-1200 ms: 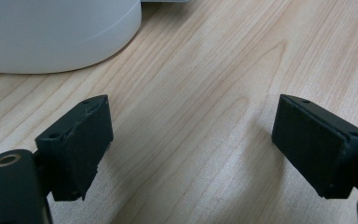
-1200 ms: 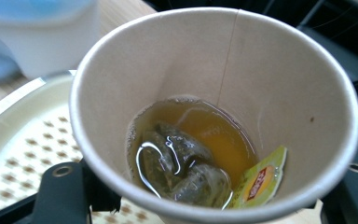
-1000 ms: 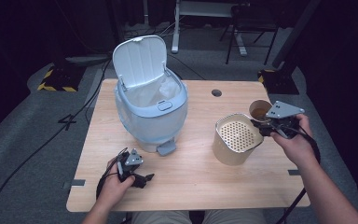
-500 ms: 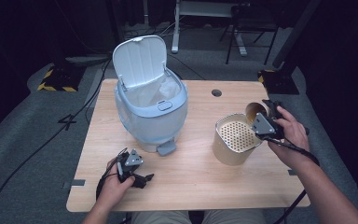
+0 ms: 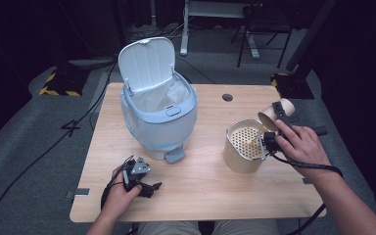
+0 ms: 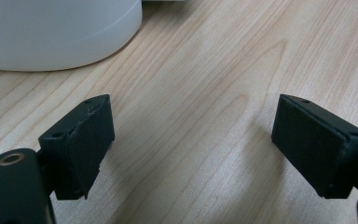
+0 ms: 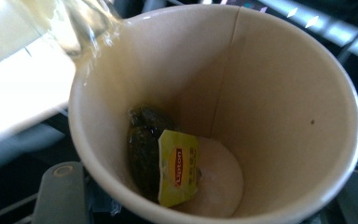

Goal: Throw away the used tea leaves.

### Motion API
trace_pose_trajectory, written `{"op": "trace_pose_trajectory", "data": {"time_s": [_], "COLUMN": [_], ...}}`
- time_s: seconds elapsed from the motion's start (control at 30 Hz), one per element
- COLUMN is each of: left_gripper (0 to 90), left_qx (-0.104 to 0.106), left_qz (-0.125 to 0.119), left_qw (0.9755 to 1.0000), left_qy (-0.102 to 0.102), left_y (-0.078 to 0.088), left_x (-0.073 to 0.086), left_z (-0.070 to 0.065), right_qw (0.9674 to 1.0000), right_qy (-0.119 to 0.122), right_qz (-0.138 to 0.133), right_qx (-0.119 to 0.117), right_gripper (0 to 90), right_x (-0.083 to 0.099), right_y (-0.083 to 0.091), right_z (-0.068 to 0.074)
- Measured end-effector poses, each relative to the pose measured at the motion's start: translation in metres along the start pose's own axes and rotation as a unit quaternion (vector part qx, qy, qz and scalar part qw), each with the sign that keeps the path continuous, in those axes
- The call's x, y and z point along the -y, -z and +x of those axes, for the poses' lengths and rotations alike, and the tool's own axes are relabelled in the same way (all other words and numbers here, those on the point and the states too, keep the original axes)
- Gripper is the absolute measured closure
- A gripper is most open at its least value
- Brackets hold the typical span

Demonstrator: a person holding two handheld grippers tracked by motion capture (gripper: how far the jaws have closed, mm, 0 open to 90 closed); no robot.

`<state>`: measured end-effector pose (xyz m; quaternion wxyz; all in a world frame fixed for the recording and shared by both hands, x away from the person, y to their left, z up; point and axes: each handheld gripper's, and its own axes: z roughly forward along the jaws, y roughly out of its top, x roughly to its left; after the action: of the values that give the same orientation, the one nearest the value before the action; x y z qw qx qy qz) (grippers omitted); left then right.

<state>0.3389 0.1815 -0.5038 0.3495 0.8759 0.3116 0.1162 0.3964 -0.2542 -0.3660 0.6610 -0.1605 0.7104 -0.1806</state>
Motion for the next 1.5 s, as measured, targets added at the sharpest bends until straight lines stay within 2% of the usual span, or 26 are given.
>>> {"op": "trace_pose_trajectory", "data": {"time_s": [0.07,0.17,0.27,0.33,0.37,0.53,0.67,0.8,0.87,0.93,1.0,1.03,1.1,1.13,1.17,1.2,1.23,1.27,1.3,1.37,1.43,1.47,1.5], "left_gripper": [13.7,13.7,13.7,13.6,13.7,13.7,13.6,13.6,13.7,13.6,13.6,13.6,13.7,13.7,13.7,13.7,13.6,13.6,13.7,13.7,13.6,13.6,13.5], "left_qx": [0.000,0.000,0.000,0.000,0.000,0.000,0.000,0.000,0.000,0.000,0.000,0.000,0.000,0.001,0.001,0.001,0.001,0.001,0.001,0.001,0.001,0.003,0.003], "left_qz": [0.000,0.000,0.000,0.000,0.000,0.000,0.000,0.000,0.000,0.000,0.000,0.000,0.000,0.000,0.000,0.000,0.000,0.000,0.000,0.000,0.000,0.000,0.000], "left_qw": [1.0000,1.0000,1.0000,1.0000,1.0000,1.0000,1.0000,1.0000,1.0000,1.0000,1.0000,1.0000,1.0000,1.0000,1.0000,1.0000,1.0000,1.0000,1.0000,1.0000,1.0000,1.0000,1.0000], "left_qy": [0.000,0.000,0.000,0.000,0.000,0.000,0.000,0.000,0.000,0.000,0.000,0.000,-0.001,-0.001,-0.001,-0.001,-0.001,-0.001,-0.001,-0.001,-0.001,-0.001,-0.001], "left_y": [0.000,0.000,0.000,0.000,0.000,0.000,0.000,0.000,0.000,0.000,0.000,0.000,0.000,0.000,0.000,0.000,0.000,0.000,0.000,0.000,0.000,0.000,0.000], "left_x": [0.000,0.000,0.000,0.000,0.000,0.000,0.000,0.000,0.000,0.000,0.000,0.000,0.000,0.000,0.000,0.000,0.000,0.000,0.000,0.000,0.000,0.000,0.000], "left_z": [0.000,0.000,0.000,0.000,0.000,0.000,0.000,0.000,0.000,0.000,0.000,0.000,0.000,0.000,0.000,0.000,0.000,0.000,0.000,0.000,0.000,0.000,0.000], "right_qw": [0.9988,0.9940,0.9883,0.9821,0.9821,0.9755,0.9764,0.9803,0.9808,0.9831,0.9871,0.9899,0.9971,0.9997,0.9997,0.9970,0.9915,0.9723,0.9723,0.9420,0.9109,0.8678,0.8678], "right_qy": [0.042,0.094,0.131,0.163,0.163,0.193,0.189,0.174,0.171,0.160,0.138,0.121,0.063,-0.024,-0.024,-0.071,-0.118,-0.210,-0.210,-0.305,-0.375,-0.450,-0.450], "right_qz": [0.011,0.028,0.041,0.050,0.050,0.047,0.045,0.038,0.036,0.035,0.031,0.026,0.011,-0.008,-0.008,-0.016,-0.026,-0.045,-0.045,-0.059,-0.072,-0.082,-0.082], "right_qx": [0.023,0.049,0.065,0.081,0.081,0.094,0.094,0.086,0.087,0.081,0.075,0.069,0.042,-0.002,-0.002,-0.024,-0.047,-0.091,-0.091,-0.127,-0.157,-0.195,-0.195], "right_gripper": [31.1,31.1,31.3,31.3,31.3,31.2,31.2,30.9,30.9,30.8,30.5,30.4,30.1,29.8,29.8,29.7,29.6,29.3,29.3,29.1,29.1,29.0,29.0], "right_x": [-0.003,-0.007,-0.008,-0.008,-0.008,-0.009,-0.010,-0.012,-0.012,-0.012,-0.011,-0.009,-0.005,0.002,0.002,0.007,0.011,0.021,0.021,0.029,0.036,0.043,0.043], "right_y": [0.002,0.005,0.007,0.008,0.008,0.011,0.012,0.012,0.012,0.012,0.012,0.012,0.012,0.010,0.010,0.008,0.007,0.004,0.004,0.001,-0.001,-0.003,-0.003], "right_z": [0.002,0.005,0.006,0.005,0.005,0.001,0.000,0.000,0.001,0.000,-0.002,-0.003,-0.008,-0.013,-0.013,-0.015,-0.017,-0.021,-0.021,-0.023,-0.023,-0.023,-0.023]}}
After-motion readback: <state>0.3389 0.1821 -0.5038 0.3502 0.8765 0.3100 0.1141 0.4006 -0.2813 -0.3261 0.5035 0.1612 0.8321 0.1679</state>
